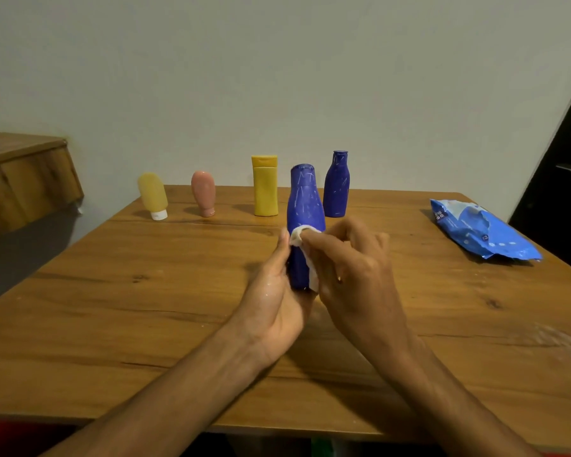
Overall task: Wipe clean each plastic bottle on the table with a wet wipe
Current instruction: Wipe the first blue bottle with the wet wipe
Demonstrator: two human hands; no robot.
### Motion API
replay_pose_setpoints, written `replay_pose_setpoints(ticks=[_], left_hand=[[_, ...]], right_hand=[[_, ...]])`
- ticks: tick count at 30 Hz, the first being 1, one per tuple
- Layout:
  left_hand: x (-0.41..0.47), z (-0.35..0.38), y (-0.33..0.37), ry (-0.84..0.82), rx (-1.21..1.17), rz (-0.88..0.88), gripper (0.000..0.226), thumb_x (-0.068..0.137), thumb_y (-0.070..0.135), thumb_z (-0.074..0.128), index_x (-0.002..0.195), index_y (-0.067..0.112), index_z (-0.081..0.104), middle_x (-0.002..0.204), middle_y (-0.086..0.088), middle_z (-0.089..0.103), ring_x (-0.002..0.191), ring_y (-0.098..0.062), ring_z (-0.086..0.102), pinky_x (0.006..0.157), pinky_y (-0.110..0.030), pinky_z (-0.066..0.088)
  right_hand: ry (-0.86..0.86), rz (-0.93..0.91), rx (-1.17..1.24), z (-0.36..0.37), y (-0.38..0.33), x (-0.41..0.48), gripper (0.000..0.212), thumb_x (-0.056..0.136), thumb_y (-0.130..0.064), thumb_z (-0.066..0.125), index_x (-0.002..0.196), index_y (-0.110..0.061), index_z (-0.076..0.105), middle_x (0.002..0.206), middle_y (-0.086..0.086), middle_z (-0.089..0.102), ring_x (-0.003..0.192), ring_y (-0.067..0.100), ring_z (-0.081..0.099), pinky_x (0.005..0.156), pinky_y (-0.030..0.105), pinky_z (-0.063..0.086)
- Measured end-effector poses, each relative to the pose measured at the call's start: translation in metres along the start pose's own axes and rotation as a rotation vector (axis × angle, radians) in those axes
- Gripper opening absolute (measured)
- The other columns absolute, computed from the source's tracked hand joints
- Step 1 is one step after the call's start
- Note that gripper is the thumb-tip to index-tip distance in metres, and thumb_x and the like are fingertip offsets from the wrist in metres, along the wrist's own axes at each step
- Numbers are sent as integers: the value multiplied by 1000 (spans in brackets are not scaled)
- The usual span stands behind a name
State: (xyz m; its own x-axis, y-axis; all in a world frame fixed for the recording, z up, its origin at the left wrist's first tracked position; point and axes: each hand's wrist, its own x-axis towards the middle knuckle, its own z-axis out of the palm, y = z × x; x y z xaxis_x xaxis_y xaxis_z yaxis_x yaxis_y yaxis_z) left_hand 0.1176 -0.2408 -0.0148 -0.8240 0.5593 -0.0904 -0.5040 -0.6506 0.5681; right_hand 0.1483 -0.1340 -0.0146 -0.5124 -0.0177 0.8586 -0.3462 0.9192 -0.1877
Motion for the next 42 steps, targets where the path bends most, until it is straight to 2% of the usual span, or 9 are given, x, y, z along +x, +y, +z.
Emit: replay_pose_setpoints(ticks=[5, 10, 12, 17, 20, 28, 31, 34, 42], left_hand=[[2, -2, 5, -32, -24, -23, 54, 98, 45, 49, 131, 3, 54, 96, -13, 69, 89, -20, 70, 81, -33, 60], [1, 1, 1, -50, 63, 32, 49, 101, 40, 41, 134, 6, 54, 117, -14, 68, 108, -19, 65, 103, -33, 46], [3, 0, 4, -60, 51, 38, 50, 101, 41, 41, 131, 4, 56, 111, -14, 67, 105, -20, 65, 103, -34, 45], [6, -2, 8, -62, 35, 36, 50, 101, 42, 42, 123, 1, 58, 99, -13, 67, 96, -19, 65, 106, -35, 42], [4, -1, 5, -51, 58, 55, 48, 101, 38, 41, 129, 3, 57, 111, -15, 65, 106, -21, 61, 111, -36, 38], [3, -3, 9, -67, 104, 16, 58, 97, 48, 48, 136, 5, 52, 101, -10, 64, 97, -18, 64, 90, -34, 53], [6, -3, 6, -77, 89, 44, 58, 98, 45, 48, 138, 3, 50, 109, -13, 58, 110, -21, 57, 108, -39, 42], [6, -5, 3, -103, 62, 44, 56, 98, 41, 48, 136, 1, 51, 116, -15, 55, 117, -23, 51, 119, -44, 27], [1, -4, 3, -156, 198, 107, 49, 98, 41, 45, 130, 6, 57, 106, -11, 67, 101, -16, 65, 98, -33, 47]], right_hand=[[-94, -88, -36, 4, -7, -9, 28, 83, -34, 48, 100, -19, 65, 88, 0, 53, 79, 5, 38, 63, 27, 33], [13, 45, 97, -1, 0, 2, 30, 88, -30, 51, 108, -12, 64, 90, 3, 52, 78, 9, 45, 57, 34, 47], [-25, 14, 109, -1, -3, -2, 29, 88, -29, 50, 108, -13, 64, 92, 2, 51, 80, 10, 47, 60, 35, 48], [-131, -49, 51, -3, -2, -3, 30, 84, -28, 49, 107, -17, 64, 96, 1, 53, 87, 4, 40, 65, 28, 44], [-79, 31, -5, -3, 0, 0, 40, 84, -37, 42, 109, -16, 65, 91, 1, 54, 83, 3, 39, 68, 24, 35], [-113, -122, -43, 2, -11, -7, 23, 81, -24, 58, 101, -15, 66, 92, 5, 57, 84, 11, 46, 65, 27, 41], [-85, -84, -51, 3, -7, -3, 24, 77, -19, 64, 101, -14, 65, 94, 6, 57, 85, 15, 49, 66, 30, 44], [-78, -60, -56, 3, -5, -3, 29, 81, -28, 50, 104, -16, 62, 100, 6, 57, 88, 15, 50, 66, 34, 47], [-19, -61, -70, 4, -1, -2, 32, 83, -25, 44, 109, -15, 59, 106, 12, 57, 96, 16, 44, 69, 31, 45]])
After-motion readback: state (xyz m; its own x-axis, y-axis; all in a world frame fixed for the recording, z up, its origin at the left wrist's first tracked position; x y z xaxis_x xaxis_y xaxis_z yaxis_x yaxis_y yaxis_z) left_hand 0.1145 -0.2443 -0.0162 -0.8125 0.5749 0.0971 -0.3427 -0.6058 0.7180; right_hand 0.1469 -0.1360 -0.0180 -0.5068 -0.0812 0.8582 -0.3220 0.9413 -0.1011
